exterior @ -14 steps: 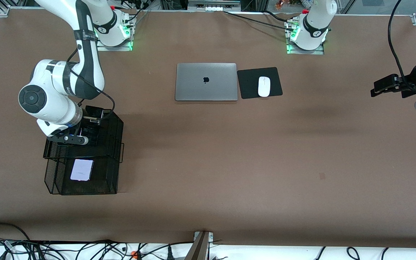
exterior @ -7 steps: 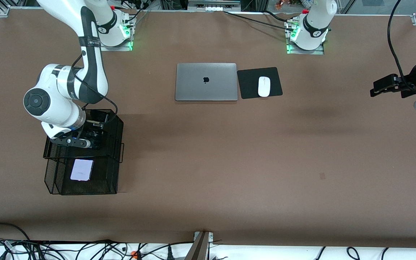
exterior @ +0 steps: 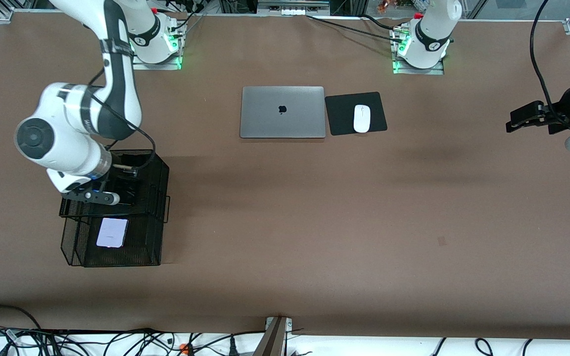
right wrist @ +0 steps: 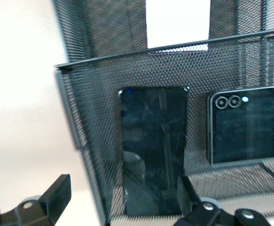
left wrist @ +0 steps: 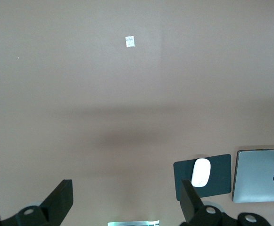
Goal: Place phones with both arms
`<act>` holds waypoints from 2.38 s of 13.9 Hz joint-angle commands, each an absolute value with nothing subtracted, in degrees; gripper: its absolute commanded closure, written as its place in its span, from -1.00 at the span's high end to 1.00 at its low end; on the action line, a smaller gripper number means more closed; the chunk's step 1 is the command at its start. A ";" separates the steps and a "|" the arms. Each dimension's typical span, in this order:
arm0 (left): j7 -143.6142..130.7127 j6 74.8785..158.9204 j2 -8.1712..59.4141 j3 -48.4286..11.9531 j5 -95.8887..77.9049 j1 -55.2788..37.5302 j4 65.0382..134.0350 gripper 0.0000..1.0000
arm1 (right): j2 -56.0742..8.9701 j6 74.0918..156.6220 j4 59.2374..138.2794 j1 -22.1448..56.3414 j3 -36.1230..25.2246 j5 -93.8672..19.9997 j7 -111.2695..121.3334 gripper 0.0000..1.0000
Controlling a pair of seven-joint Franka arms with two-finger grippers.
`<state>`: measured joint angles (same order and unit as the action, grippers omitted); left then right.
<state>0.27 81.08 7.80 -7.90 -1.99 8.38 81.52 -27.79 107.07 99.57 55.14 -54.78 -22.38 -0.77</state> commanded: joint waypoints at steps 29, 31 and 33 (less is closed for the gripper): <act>0.35 81.91 6.68 -8.61 -3.43 8.00 82.18 1.00 | -6.60 103.34 96.39 -0.78 3.85 -1.51 -5.45 0.99; 0.35 81.83 6.68 -8.61 -3.43 8.00 82.09 1.00 | -4.93 106.42 99.65 -2.89 5.97 -1.14 -5.54 0.99; 0.35 81.83 6.68 -8.61 -3.25 8.00 82.18 1.00 | -4.39 108.45 100.98 -5.87 8.86 -1.05 -5.45 0.99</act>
<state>0.27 81.93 7.60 -8.75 -3.01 7.97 81.47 -7.32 105.64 96.88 -1.78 5.11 -2.01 -4.95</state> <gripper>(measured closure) 0.000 0.000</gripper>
